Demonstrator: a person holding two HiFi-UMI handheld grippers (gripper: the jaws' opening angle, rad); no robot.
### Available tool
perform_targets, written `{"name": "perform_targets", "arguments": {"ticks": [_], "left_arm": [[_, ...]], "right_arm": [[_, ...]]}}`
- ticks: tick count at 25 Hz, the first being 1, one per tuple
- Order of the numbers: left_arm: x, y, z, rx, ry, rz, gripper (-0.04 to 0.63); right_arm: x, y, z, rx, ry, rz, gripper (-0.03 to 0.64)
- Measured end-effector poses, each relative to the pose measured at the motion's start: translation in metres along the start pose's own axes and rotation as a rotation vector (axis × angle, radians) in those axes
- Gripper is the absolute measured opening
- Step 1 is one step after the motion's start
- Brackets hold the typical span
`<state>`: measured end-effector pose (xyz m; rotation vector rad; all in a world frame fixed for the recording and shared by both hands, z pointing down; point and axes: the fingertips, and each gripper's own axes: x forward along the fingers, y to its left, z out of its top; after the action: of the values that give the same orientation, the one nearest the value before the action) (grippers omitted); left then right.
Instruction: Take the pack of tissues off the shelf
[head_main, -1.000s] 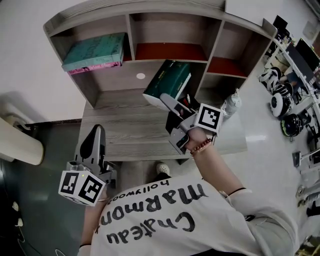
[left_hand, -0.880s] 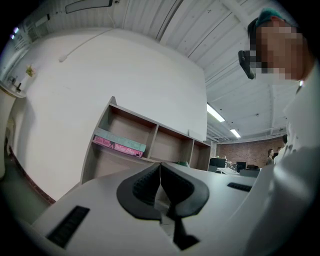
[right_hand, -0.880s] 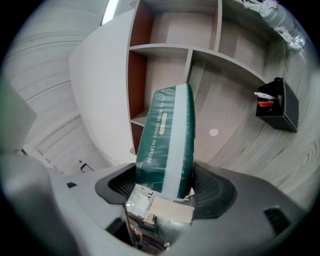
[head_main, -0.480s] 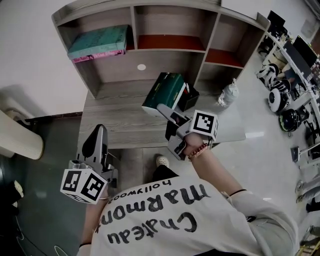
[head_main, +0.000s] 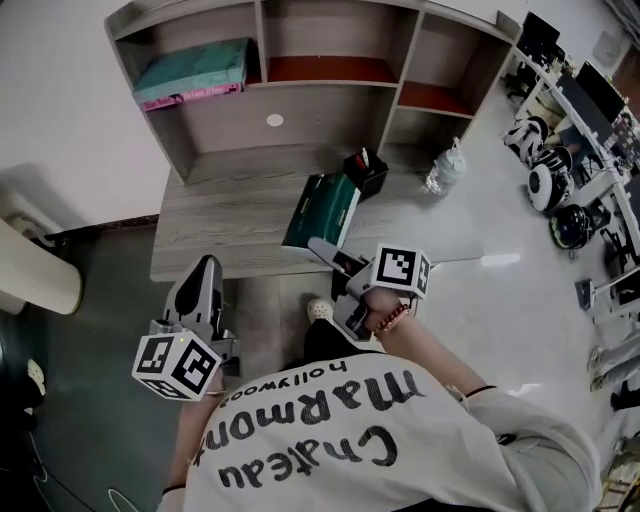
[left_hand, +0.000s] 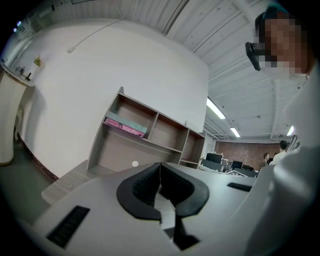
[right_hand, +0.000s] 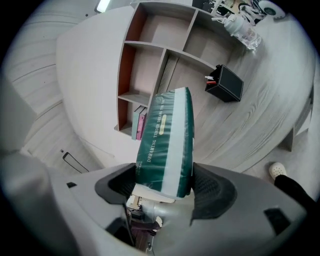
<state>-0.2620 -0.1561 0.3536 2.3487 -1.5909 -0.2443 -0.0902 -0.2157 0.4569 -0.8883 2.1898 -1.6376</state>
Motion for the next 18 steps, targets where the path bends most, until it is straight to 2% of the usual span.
{"name": "perform_targets", "arguments": {"ticks": [4,8,12,18], "left_arm": [[-0.016,-0.006,-0.027,-0.014,0.048,0.016,0.018],[-0.008,-0.007,-0.048,-0.034,0.090,0.007,0.018],[-0.007,-0.003,-0.058,-0.038,0.103,-0.005,0.018],[-0.004,-0.034,-0.061,-0.007,0.106,-0.019,0.018]], "right_arm": [[-0.021,0.000,-0.027,-0.011,0.026,-0.019,0.336],[-0.026,-0.002,-0.030,-0.049,0.045,-0.034,0.339],[-0.026,-0.002,-0.029,-0.062,0.006,-0.021,0.339],[-0.057,0.007,-0.002,-0.213,-0.072,-0.040,0.339]]}}
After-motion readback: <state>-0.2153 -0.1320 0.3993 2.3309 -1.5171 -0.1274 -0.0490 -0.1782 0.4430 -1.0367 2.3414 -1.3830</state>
